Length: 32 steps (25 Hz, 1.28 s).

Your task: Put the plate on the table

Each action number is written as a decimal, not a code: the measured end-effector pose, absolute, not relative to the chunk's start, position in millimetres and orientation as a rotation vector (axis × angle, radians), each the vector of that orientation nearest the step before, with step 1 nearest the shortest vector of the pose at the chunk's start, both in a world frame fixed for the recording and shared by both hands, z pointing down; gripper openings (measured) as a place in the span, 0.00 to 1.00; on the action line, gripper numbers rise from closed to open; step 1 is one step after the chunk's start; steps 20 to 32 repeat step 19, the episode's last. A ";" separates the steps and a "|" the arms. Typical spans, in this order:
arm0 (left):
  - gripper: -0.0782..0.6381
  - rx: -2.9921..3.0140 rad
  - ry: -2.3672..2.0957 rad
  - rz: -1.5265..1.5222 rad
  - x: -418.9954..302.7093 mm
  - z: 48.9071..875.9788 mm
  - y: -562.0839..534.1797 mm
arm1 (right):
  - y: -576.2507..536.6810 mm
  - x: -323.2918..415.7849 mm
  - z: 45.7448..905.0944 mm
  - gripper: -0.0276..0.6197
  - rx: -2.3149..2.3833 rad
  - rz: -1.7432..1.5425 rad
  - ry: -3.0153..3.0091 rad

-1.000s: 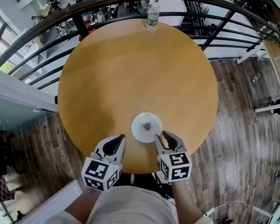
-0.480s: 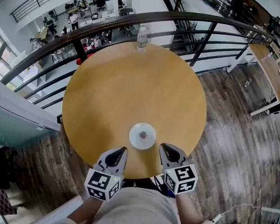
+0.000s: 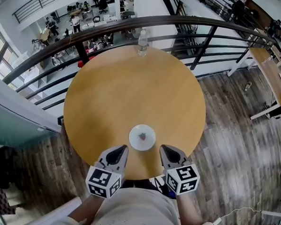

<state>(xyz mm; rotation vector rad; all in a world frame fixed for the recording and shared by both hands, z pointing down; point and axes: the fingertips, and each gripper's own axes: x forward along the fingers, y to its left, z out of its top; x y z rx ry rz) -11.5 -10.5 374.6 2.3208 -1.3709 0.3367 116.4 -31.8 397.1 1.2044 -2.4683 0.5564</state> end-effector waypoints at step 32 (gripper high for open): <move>0.14 2.313 -1.395 0.330 -6.6 368.2 -10.9 | -34.3 123.6 388.3 0.08 1.169 0.542 -2.489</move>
